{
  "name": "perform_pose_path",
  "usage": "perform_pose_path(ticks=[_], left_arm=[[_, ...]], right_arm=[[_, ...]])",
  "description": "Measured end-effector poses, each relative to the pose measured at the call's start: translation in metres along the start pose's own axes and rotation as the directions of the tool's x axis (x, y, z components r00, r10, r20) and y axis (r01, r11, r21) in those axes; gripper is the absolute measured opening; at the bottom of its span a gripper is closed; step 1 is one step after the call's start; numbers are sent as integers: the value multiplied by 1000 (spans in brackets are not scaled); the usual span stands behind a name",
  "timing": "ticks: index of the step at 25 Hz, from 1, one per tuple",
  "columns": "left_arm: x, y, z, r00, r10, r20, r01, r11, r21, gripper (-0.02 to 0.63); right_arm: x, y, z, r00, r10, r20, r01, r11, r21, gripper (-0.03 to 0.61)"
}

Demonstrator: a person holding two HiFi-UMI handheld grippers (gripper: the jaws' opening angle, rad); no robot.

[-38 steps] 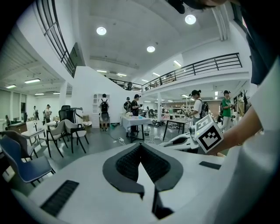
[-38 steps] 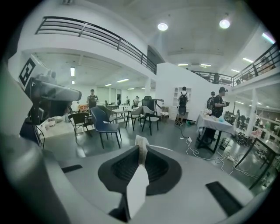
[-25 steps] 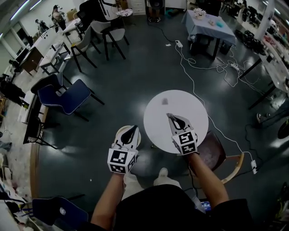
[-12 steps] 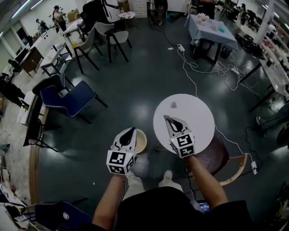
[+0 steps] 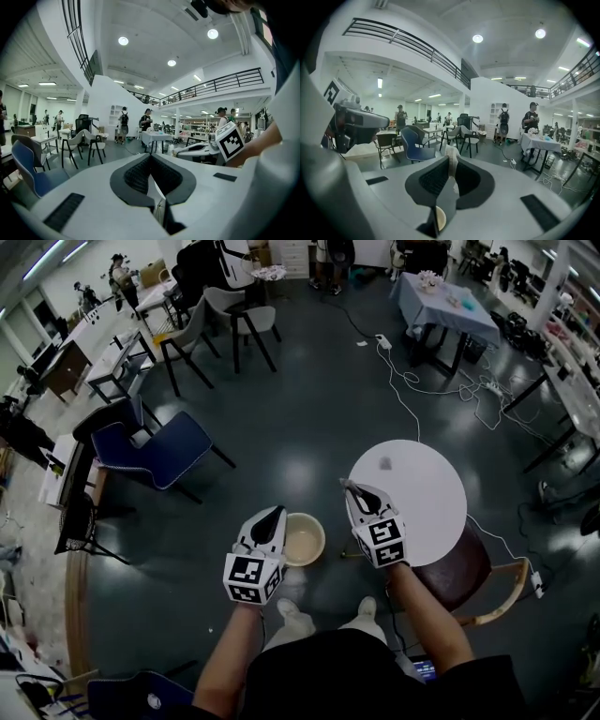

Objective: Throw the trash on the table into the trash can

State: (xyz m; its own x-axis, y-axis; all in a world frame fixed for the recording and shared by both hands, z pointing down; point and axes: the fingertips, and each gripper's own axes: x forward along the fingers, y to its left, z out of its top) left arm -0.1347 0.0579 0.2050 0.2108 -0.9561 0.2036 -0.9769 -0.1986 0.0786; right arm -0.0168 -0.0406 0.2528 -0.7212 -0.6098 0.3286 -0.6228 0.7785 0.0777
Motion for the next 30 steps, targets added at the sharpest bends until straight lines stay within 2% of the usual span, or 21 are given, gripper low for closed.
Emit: perform_pose_path(ticks=[6,12,21,25,30], left_arm=[[-19,56,4,1000,-9,16,9,1000,-7,8],[-29,85,-5,999,-34,19,35,999,-39,8],[-41,116,-32,998,-65,17,66,994,-82,8],[-31,121,-47,997,-73,14,74,992,-99,8],[-8,126,-73,997,-75,-27,71,990,-121,8]], right_arm=[[34,44,20,1000,-21,10,21,1000,14,40],[49,71,25,999,-38,3,38,999,13,40],[72,105,-5,998,-40,-45,42,998,48,40],[86,111,-18,998,-17,-60,20,998,55,40],[110,108,-44,995,14,-98,-7,998,69,40]])
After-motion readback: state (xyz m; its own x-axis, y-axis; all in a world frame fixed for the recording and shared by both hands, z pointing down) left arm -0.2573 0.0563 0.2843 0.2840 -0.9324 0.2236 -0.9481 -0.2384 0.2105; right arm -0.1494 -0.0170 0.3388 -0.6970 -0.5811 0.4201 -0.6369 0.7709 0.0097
